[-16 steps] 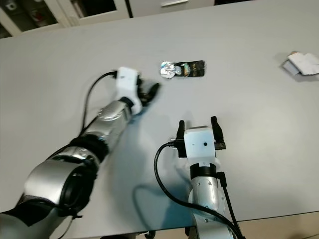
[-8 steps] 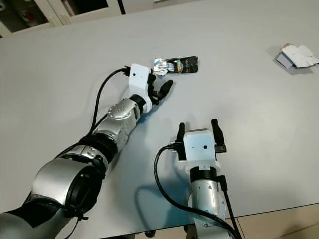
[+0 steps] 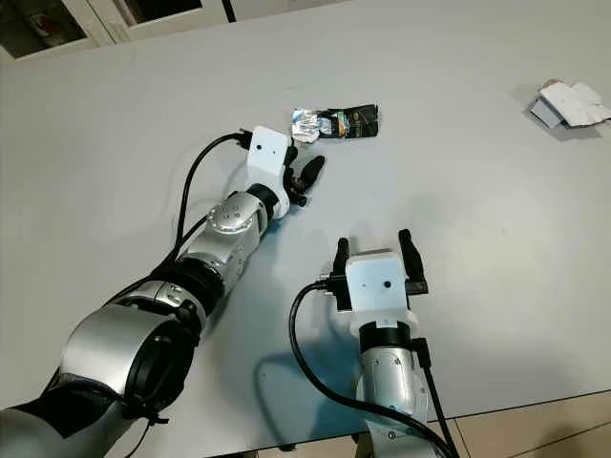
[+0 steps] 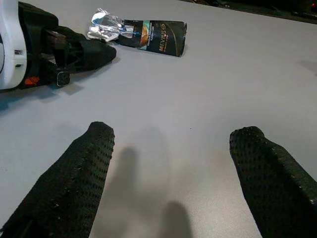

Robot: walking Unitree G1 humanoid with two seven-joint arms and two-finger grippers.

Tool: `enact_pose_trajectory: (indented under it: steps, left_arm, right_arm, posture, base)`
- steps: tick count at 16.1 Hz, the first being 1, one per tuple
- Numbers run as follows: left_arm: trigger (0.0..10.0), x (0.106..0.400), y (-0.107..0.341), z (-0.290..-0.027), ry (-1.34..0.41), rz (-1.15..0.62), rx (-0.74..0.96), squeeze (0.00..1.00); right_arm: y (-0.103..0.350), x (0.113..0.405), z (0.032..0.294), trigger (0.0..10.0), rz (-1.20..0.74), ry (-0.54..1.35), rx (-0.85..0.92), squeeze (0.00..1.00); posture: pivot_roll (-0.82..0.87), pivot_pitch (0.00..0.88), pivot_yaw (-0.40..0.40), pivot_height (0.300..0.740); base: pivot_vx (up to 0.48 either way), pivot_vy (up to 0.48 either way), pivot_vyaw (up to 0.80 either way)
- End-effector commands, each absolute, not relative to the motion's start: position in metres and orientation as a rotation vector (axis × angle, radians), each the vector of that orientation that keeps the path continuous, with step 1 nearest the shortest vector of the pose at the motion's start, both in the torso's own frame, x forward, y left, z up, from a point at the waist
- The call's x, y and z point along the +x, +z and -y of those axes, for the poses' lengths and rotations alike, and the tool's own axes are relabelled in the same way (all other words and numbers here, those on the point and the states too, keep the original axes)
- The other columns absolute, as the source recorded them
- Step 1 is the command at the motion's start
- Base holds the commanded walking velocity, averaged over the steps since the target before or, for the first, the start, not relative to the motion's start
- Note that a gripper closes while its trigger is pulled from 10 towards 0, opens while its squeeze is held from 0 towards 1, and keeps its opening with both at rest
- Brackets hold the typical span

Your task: Picking trash to rubbish bin

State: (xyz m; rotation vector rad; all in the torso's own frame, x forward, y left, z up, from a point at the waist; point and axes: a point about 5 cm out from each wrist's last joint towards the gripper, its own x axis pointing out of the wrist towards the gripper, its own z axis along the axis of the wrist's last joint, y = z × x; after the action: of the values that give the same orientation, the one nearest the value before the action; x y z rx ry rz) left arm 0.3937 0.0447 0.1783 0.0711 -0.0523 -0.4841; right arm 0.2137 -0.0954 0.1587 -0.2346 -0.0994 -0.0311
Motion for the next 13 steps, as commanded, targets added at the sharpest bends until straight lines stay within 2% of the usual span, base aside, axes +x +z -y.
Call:
enact_pose_trajectory:
  steps: [1, 8, 13]
  left_arm:
    - [0.0, 0.386, 0.151, -0.045, -0.493, -0.054, 0.081, 0.0]
    - [0.0, 0.384, 0.156, -0.036, -0.554, -0.037, 0.03, 0.0]
    - [0.0, 0.38, 0.166, -0.031, -0.672, 0.059, -0.056, 0.0]
  right_arm:
    - [0.162, 0.209, 0.086, 10.0, 0.095, -0.027, -0.192, 0.0]
    - [0.162, 0.21, 0.085, 10.0, 0.097, -0.027, -0.194, 0.0]
    - [0.16, 0.216, 0.093, 10.0, 0.102, -0.05, -0.213, 0.0]
  posture:
    - [-0.16, 0.332, 0.132, 0.74]
    - [-0.15, 0.333, 0.137, 0.74]
    - [-0.11, 0.302, 0.126, 0.74]
  base:
    - [0.0, 0.0, 0.0]
    - [0.0, 0.0, 0.0]
    - [0.0, 0.0, 0.0]
